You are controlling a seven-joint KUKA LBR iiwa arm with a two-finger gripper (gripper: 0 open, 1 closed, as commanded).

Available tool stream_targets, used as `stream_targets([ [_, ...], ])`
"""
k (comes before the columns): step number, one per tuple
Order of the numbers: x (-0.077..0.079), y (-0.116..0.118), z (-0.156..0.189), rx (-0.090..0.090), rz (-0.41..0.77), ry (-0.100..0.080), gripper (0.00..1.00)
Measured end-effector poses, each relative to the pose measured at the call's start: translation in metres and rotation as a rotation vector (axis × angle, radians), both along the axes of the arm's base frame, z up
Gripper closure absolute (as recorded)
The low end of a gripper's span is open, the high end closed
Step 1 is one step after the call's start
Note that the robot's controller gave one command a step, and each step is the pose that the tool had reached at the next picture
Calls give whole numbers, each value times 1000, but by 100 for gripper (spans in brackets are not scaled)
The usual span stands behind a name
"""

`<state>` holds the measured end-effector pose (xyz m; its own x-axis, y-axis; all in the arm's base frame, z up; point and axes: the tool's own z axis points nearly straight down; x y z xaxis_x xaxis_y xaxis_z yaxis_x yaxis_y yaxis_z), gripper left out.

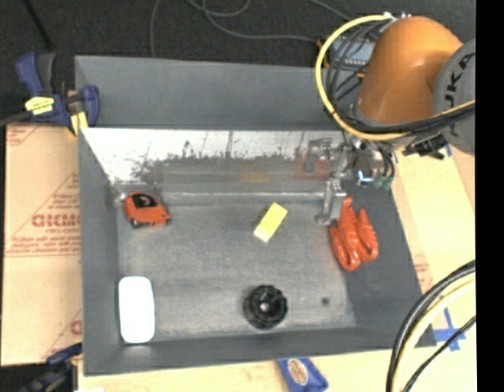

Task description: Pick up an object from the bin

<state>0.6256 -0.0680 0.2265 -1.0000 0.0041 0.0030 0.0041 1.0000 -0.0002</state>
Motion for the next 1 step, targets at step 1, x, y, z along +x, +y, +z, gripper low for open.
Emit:
stream_targets([
  [1,1,0,5,-1,1,-8,0],
])
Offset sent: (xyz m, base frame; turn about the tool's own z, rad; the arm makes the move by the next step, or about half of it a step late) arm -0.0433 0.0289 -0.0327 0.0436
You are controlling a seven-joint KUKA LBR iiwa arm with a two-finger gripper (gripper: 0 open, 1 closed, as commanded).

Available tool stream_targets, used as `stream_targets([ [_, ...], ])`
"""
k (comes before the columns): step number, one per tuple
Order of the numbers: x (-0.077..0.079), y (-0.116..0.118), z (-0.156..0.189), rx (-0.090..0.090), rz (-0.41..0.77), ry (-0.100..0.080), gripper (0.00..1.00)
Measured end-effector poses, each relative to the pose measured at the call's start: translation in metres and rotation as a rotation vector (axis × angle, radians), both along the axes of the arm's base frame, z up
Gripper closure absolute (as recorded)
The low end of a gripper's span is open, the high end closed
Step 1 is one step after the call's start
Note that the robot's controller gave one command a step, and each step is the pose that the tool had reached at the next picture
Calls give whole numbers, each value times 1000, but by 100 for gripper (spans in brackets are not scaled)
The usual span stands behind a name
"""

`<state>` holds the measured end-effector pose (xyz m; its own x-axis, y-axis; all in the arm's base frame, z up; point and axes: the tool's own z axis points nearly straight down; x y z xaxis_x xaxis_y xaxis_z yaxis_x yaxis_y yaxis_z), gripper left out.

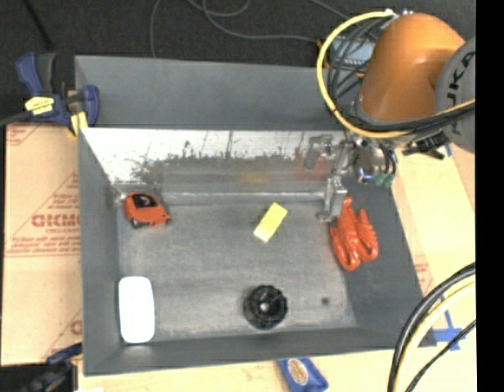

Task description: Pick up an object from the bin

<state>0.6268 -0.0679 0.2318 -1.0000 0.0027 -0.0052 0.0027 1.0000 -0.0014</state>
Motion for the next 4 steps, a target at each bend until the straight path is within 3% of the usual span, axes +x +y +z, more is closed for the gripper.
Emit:
stream_targets([
  [1,-29,18,-24,1,-30,-1,0],
  [2,-43,17,-59,3,-154,0,0],
  [3,-56,37,-85,1,-174,2,0],
  [4,-47,54,-96,3,-229,1,0],
])
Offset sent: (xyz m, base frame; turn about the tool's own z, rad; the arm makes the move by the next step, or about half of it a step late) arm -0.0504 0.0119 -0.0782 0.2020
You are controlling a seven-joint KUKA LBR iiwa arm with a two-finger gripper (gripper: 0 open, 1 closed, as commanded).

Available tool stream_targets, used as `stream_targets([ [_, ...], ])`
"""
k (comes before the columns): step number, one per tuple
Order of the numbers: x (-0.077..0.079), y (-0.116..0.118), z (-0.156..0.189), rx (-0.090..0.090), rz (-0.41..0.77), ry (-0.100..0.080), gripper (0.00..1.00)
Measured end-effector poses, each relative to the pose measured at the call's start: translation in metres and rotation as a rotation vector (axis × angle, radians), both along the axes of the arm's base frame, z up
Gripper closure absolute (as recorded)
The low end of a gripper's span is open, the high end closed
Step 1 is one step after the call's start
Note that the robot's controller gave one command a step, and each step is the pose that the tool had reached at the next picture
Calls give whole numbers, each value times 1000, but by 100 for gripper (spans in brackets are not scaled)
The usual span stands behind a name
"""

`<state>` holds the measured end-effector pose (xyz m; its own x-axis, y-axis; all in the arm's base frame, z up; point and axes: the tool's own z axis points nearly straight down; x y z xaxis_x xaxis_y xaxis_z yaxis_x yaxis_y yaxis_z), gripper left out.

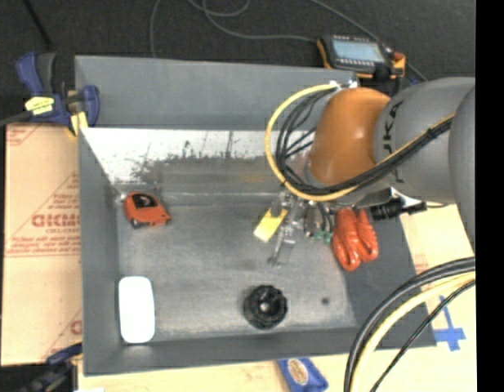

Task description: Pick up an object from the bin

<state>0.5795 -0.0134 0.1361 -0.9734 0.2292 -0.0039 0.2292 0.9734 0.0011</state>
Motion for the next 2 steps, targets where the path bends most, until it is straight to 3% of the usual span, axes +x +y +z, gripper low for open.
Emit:
stream_targets([
  [1,-6,8,13,-2,112,0,0],
  [2,-26,2,27,-2,262,2,0],
])
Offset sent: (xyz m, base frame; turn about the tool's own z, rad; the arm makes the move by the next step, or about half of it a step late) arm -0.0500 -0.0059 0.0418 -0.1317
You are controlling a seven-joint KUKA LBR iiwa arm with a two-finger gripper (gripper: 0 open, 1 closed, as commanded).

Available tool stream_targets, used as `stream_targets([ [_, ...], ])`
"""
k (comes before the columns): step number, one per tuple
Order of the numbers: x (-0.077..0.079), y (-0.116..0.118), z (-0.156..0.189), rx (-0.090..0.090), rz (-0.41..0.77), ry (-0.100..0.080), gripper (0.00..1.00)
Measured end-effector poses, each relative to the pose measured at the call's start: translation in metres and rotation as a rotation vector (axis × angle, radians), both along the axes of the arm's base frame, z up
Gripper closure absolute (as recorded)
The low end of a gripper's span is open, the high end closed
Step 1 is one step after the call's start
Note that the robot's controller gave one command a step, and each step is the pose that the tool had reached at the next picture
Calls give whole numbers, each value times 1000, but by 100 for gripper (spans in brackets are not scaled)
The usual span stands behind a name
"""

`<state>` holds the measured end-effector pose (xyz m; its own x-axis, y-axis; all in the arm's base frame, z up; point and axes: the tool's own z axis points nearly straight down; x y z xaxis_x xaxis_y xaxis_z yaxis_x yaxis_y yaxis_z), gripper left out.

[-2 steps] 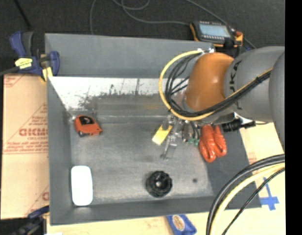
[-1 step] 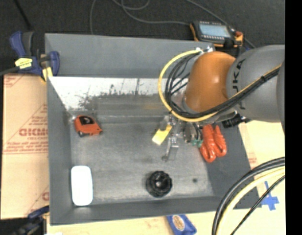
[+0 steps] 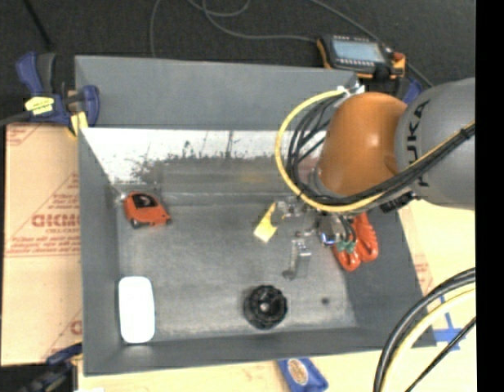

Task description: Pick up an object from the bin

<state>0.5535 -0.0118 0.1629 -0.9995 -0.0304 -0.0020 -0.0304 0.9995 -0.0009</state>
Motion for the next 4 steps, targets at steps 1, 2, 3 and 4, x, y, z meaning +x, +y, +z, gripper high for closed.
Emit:
stream_targets([
  [1,-6,2,-1,1,-128,0,0],
  [2,-22,8,-24,0,87,-2,0],
  [3,-42,20,-65,0,244,-2,0],
  [4,-71,14,-78,-5,682,-42,100],
])
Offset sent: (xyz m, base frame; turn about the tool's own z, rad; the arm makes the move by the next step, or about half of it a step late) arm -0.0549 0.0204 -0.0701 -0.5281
